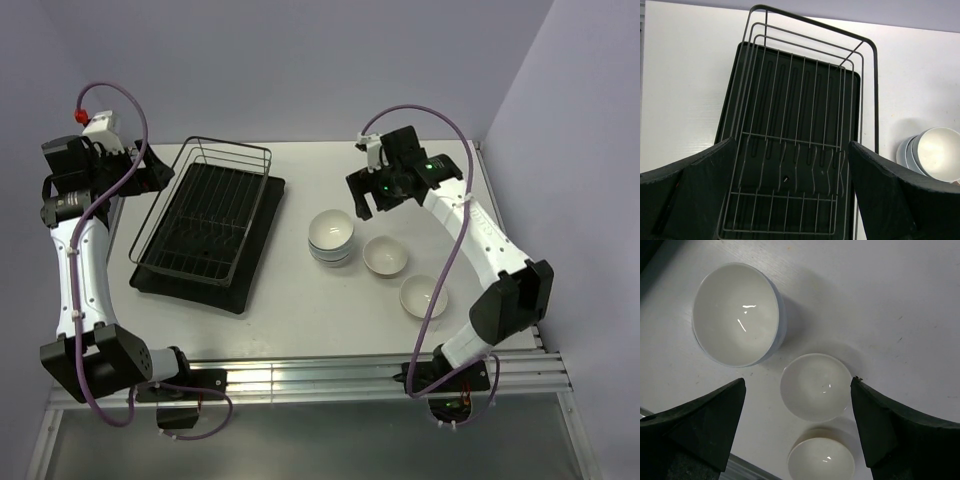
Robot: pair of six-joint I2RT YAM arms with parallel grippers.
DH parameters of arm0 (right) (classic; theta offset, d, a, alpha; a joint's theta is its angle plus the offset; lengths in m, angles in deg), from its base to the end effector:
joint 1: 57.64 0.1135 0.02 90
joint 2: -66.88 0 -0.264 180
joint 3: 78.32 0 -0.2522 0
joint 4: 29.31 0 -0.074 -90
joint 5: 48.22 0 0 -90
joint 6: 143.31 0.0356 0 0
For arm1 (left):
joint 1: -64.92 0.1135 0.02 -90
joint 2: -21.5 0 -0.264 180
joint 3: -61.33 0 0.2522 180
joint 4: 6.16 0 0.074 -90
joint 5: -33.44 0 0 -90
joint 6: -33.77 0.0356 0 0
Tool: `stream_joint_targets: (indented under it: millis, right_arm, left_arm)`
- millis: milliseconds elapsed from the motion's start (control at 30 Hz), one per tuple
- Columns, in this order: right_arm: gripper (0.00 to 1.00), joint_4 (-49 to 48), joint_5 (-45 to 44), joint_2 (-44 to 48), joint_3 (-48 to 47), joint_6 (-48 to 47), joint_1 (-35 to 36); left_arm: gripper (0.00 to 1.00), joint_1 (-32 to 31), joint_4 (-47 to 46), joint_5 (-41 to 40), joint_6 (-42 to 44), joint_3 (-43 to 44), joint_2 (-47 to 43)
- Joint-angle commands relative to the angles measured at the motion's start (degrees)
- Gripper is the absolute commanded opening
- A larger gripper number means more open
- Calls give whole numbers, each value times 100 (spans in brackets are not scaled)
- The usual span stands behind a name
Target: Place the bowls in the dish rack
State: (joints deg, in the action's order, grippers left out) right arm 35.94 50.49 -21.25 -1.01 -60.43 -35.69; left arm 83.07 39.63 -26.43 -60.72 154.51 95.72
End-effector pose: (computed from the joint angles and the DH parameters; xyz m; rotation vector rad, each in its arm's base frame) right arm 0.2991 0.1264 0.3563 -0.6833 2.3683 0.2997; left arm 0.2719 0.0703 0.4022 -0.0668 1.9906 -0.3815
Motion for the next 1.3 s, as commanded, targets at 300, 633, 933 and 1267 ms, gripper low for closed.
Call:
stream_joint_targets:
  millis: [300,633,933,1267]
  right_arm:
    - [75,635,-1055,-1258,-969,219,669]
    - [72,494,-1468,-1944,-1066,474,959]
    - [50,450,-1495,-2058,-1013,615,995]
    - [10,503,-1284,-1970,-1022,650,1012]
  left_arm:
    - [100,-40,-13,-69,89,83,-21]
    - [100,-49,-101,-183,-25,-190,-56]
    - [99,-40,-188,-156,-140,-278,-39]
    - [99,-49,-92,-412,-271,-181,58]
